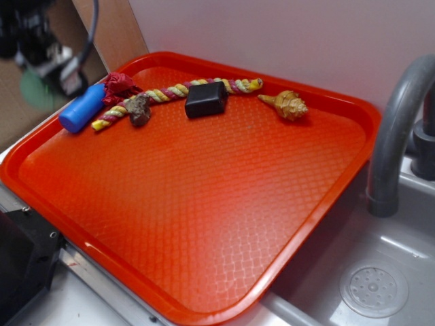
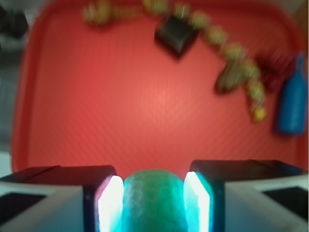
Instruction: Grab the green ball.
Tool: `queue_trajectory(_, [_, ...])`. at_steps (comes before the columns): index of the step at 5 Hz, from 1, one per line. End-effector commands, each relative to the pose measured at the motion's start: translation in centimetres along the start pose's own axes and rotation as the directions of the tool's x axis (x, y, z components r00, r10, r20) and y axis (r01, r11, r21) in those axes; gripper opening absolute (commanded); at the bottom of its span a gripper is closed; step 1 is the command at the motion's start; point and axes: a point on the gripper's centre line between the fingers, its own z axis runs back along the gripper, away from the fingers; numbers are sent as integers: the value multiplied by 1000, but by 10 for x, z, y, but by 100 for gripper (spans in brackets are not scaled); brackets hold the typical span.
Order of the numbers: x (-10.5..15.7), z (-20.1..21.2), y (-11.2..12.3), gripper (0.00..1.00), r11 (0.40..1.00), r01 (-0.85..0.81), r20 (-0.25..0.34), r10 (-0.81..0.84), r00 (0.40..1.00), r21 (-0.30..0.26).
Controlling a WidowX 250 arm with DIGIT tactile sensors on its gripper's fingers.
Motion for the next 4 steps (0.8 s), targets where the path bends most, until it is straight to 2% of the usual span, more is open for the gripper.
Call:
queue_trajectory(1, [46, 9, 1, 0, 999, -26, 30, 24, 999, 45])
queue_trajectory(2, [61, 0, 0, 0, 998, -42, 9, 41, 999, 54])
queue_trajectory(3, [64, -2, -1, 0, 998, -32, -17, 33, 999, 56])
queue_trajectory(4, [64, -5, -1, 0, 997, -41, -3, 42, 999, 71])
